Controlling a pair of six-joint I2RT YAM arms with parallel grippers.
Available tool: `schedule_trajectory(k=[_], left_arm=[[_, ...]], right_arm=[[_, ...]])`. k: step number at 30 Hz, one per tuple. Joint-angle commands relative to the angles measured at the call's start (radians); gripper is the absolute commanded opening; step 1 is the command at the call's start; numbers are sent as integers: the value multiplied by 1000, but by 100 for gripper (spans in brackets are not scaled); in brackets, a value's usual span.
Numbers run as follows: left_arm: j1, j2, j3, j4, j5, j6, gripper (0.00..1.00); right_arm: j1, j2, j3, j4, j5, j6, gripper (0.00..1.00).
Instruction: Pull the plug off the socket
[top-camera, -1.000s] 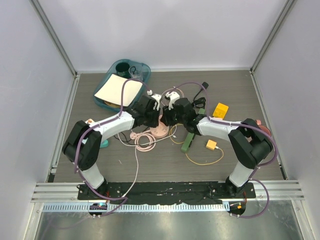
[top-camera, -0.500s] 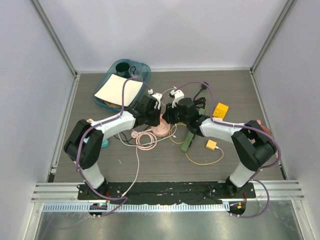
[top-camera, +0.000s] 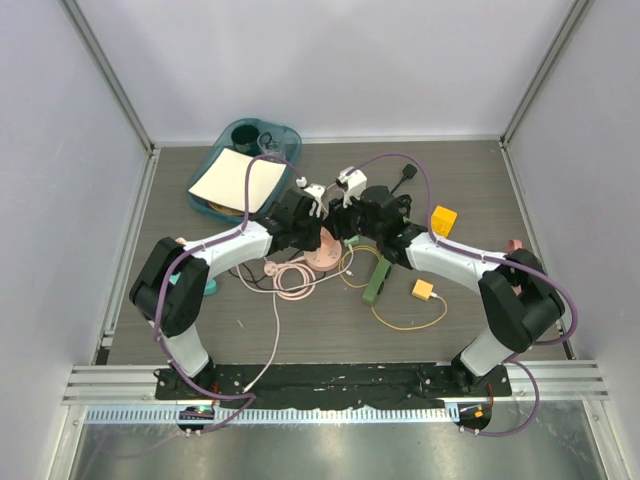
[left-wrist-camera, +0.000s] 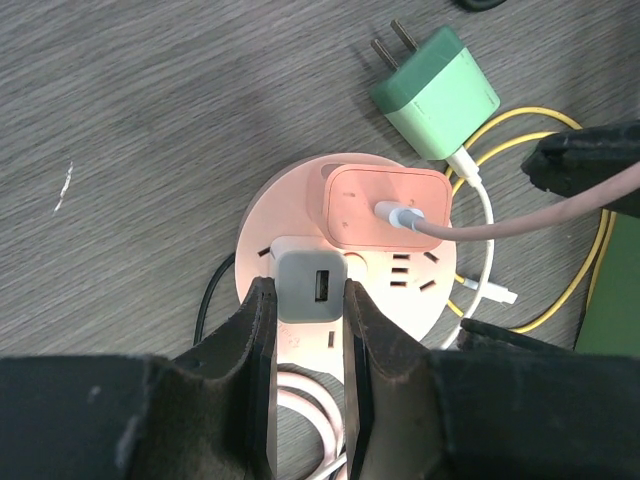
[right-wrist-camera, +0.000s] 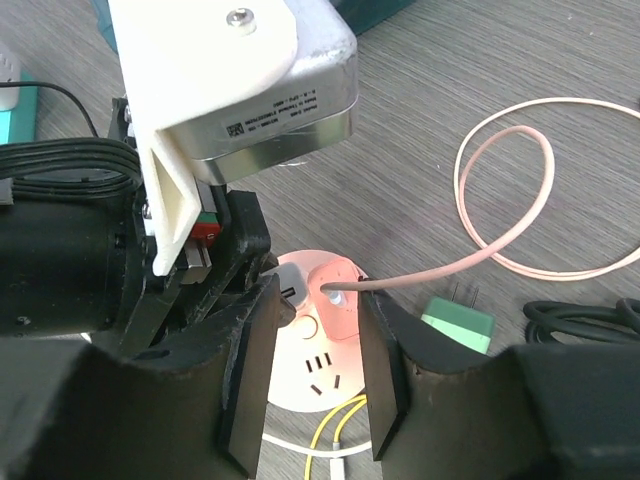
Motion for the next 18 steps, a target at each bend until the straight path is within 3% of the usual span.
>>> schedule_trajectory(k=[1, 5, 11, 14, 18], left_arm=[[3, 23, -31, -78, -6, 39, 1], [3, 26, -18, -92, 39, 54, 2], [9, 19, -9, -101, 71, 70, 5], [11, 25, -3, -109, 82, 76, 6], [11, 34, 0, -114, 82, 76, 7]], right_arm=[[-6, 5, 7, 61, -128, -19, 44], [-9, 41, 4, 47, -189, -46, 50], [-29, 81, 7, 50, -209, -62, 50], [-30, 105, 21, 44, -202, -74, 61], [-30, 128, 37, 29, -202, -106, 63]])
